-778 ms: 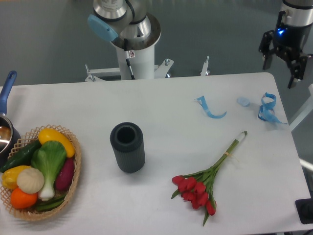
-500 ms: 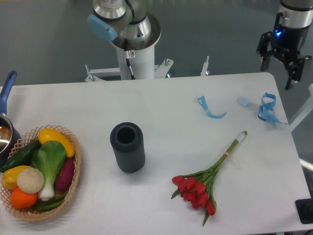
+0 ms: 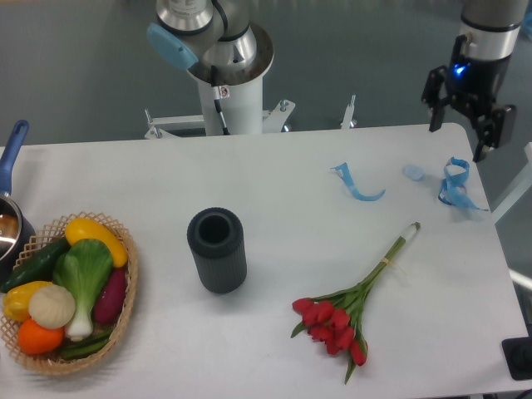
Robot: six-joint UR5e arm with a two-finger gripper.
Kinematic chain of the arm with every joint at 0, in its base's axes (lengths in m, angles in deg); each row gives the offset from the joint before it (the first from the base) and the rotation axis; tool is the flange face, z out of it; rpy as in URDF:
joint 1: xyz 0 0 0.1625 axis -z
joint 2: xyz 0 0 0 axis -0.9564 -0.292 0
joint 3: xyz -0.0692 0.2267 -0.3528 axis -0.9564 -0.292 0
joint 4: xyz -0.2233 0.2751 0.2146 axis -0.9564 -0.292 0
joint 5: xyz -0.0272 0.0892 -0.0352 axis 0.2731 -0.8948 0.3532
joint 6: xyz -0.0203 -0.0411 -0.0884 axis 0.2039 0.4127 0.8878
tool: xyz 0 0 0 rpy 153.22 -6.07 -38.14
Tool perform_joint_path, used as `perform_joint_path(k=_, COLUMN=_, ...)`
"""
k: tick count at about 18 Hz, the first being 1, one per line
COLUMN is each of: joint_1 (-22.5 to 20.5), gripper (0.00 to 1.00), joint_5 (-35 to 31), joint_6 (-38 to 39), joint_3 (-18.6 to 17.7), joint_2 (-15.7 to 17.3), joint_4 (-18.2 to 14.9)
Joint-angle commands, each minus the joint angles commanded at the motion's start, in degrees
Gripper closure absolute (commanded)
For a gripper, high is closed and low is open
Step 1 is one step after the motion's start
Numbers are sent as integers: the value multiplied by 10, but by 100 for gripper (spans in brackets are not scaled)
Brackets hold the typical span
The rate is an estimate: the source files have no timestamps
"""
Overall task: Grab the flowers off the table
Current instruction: 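Move the gripper down toward the red tulip bunch's stem, then lower the open gripper over the green tulip stems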
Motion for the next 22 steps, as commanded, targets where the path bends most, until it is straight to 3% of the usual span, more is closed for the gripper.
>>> perform_joint_path(k=6, joint_1=61, gripper=0, joint_5=2, joint_6=105, joint_3=-1, joint_2=-49, joint_4=7)
perform_joint_path(k=10, joint_1=84, gripper=0, joint_5=13, joint_6=172, joint_3=-15, joint_2=-76, joint_4=83)
perform_joint_path(k=12, joint_1=84, gripper=0, joint_5=43, joint_6=179, joint_3=-21, joint_2=-87, joint_4=97)
perform_joint_path(k=13, joint_1=87, gripper=0, joint_5=43, joint_6=181, joint_3=-26, joint_2=-98, joint_4=102)
perform_joint_path(k=16, joint_1=105, gripper=0, joint_5=44, joint_6=189, joint_3=-31, joint_2=-139, joint_4=162)
perform_joint_path(k=22, joint_1=106, gripper=0, joint_5=42, joint_6=218, joint_3=-25, joint_2=-181, joint_4=168)
